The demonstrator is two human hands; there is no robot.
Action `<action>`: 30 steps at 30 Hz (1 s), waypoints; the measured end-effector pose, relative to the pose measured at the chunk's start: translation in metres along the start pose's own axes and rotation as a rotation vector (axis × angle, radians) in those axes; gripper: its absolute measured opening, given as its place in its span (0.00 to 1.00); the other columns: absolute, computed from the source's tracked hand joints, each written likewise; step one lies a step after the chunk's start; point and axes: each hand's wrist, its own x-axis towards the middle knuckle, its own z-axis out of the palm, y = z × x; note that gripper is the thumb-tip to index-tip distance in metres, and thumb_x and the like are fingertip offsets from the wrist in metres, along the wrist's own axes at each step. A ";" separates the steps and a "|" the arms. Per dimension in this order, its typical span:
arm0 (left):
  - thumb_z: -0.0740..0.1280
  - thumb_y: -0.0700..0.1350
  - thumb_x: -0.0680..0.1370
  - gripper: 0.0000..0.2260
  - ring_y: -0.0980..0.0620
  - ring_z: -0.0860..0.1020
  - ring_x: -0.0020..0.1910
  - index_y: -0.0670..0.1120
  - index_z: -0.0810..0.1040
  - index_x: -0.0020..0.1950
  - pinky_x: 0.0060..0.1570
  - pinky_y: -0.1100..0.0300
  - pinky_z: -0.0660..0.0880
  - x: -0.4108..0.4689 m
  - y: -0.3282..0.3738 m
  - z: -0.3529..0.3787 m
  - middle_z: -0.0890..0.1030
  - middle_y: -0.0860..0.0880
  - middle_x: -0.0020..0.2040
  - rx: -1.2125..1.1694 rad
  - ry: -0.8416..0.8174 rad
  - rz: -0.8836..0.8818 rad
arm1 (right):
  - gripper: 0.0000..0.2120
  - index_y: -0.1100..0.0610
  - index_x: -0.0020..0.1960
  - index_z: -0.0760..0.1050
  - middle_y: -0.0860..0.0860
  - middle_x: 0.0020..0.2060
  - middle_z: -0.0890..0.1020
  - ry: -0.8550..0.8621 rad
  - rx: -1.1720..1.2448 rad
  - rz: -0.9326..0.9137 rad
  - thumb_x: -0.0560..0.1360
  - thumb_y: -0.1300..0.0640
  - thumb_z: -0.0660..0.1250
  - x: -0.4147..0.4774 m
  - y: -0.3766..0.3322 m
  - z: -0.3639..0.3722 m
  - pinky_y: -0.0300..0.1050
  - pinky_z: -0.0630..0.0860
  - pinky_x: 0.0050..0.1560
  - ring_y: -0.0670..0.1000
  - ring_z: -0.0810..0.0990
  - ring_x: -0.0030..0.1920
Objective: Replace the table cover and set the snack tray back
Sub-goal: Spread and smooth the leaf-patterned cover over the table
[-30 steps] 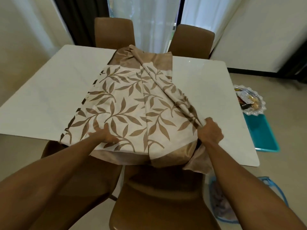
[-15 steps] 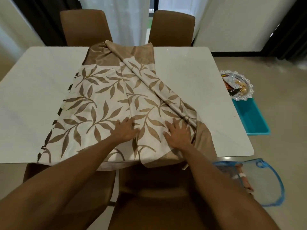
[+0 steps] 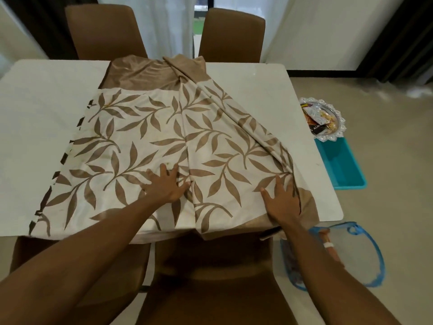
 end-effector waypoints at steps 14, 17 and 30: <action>0.49 0.65 0.74 0.35 0.41 0.58 0.77 0.51 0.62 0.78 0.73 0.36 0.62 -0.021 0.035 0.040 0.62 0.46 0.78 -0.112 0.124 0.014 | 0.28 0.46 0.79 0.60 0.53 0.80 0.61 -0.169 -0.114 -0.693 0.81 0.38 0.53 -0.007 -0.039 0.002 0.65 0.61 0.75 0.60 0.59 0.79; 0.55 0.56 0.82 0.28 0.41 0.52 0.79 0.47 0.58 0.80 0.77 0.42 0.53 -0.032 0.053 0.021 0.58 0.43 0.80 -0.043 0.043 0.036 | 0.30 0.42 0.78 0.57 0.49 0.80 0.60 -0.238 -0.281 -0.716 0.80 0.32 0.50 0.016 -0.051 -0.007 0.68 0.62 0.72 0.63 0.59 0.76; 0.53 0.64 0.82 0.34 0.34 0.39 0.79 0.49 0.45 0.83 0.77 0.36 0.44 -0.022 0.069 0.019 0.43 0.40 0.82 -0.125 -0.036 -0.110 | 0.34 0.35 0.79 0.51 0.49 0.82 0.55 -0.253 -0.302 -0.557 0.76 0.25 0.50 0.033 0.044 -0.059 0.69 0.53 0.76 0.62 0.53 0.80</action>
